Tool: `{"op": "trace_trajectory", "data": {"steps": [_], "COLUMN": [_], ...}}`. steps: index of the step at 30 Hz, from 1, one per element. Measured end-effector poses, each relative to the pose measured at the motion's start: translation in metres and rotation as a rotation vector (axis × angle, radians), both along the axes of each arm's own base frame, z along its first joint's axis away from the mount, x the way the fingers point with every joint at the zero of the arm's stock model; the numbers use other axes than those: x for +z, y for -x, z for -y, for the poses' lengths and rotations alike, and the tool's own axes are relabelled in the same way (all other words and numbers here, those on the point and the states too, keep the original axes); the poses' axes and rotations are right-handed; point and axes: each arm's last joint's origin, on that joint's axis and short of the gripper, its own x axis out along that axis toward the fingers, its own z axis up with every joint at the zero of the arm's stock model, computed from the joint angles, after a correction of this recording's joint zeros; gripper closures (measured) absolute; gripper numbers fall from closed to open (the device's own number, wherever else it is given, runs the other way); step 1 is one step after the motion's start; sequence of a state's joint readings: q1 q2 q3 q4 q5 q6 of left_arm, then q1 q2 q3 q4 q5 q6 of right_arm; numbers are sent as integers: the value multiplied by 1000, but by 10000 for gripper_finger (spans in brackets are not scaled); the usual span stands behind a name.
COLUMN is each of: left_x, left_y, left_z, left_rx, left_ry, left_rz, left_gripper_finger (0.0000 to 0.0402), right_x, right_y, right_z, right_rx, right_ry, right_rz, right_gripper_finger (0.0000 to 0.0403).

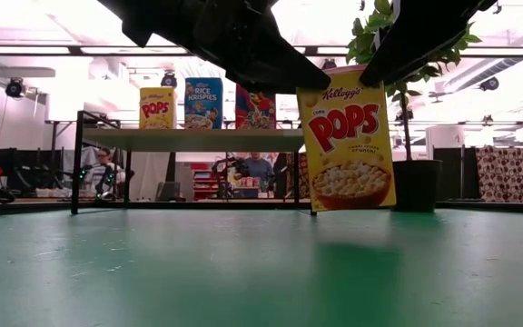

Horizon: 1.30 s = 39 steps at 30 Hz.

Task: Stack cereal on shelf
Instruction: Put the center yellow cereal on the shelf

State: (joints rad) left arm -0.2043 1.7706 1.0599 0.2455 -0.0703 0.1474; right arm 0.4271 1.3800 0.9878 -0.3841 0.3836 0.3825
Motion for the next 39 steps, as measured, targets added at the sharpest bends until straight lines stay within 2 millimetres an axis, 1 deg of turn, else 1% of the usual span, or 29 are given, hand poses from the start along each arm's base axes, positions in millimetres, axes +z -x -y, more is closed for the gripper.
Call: {"op": "trace_trajectory", "data": {"steps": [4,13,17,22,26,31,35,39], "left_x": [0,2,14,32,56,91,115,134], "left_y": [0,1,7,22,43,79,111,144], "left_z": [0,0,-1,-4,-8,-16,-25,-36], "left_rx": [0,-1,-3,-10,-18,-25,-8,92], "left_ry": [0,0,-2,-13,-29,-53,-112,-181], "left_rz": [-1,-1,4,-30,-52,-58,-55,-39], "left_gripper_finger": [232,232,233,233,233,233,233,233], "right_x": [0,4,20,49,70,87,92,90], "right_y": [0,1,3,10,18,26,27,26], "right_z": [0,0,0,3,8,12,13,13], "right_rx": [-13,0,32,114,173,220,245,254], "right_ry": [-13,-29,-38,0,65,137,167,184], "right_rz": [3,16,46,137,227,320,355,351], "right_gripper_finger": [218,147,130,130,140,150,154,154]}}
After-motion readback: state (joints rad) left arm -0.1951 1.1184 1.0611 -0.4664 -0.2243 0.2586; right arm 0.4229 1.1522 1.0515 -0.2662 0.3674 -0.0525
